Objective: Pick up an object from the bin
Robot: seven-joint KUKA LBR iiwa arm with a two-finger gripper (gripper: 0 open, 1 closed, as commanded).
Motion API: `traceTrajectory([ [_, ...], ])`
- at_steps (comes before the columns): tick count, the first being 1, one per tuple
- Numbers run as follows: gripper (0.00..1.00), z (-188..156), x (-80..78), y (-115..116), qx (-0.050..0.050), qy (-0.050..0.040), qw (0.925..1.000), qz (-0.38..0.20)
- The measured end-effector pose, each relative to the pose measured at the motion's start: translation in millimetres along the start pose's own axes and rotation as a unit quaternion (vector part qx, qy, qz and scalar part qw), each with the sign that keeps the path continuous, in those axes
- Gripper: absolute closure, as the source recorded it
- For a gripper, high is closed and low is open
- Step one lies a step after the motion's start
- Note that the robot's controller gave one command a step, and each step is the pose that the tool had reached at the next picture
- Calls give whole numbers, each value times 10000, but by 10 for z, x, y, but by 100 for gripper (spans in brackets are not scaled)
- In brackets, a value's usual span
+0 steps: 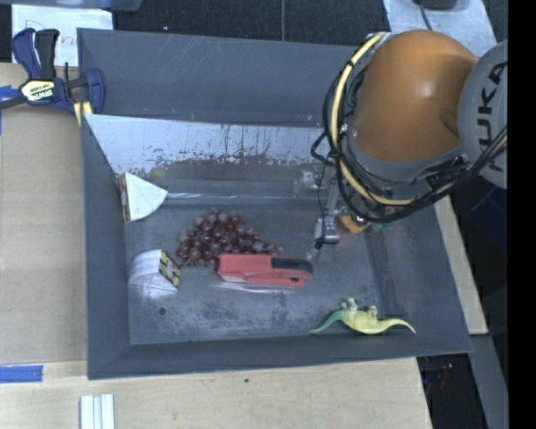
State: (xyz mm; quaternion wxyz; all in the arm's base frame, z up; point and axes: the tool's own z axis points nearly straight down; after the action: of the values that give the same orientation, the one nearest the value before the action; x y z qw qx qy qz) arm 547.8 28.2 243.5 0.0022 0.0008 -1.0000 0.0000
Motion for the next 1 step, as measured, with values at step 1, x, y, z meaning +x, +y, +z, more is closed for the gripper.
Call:
traceTrajectory([
  [1,0,-39,-15,-3,-1,-40,10000,6],
])
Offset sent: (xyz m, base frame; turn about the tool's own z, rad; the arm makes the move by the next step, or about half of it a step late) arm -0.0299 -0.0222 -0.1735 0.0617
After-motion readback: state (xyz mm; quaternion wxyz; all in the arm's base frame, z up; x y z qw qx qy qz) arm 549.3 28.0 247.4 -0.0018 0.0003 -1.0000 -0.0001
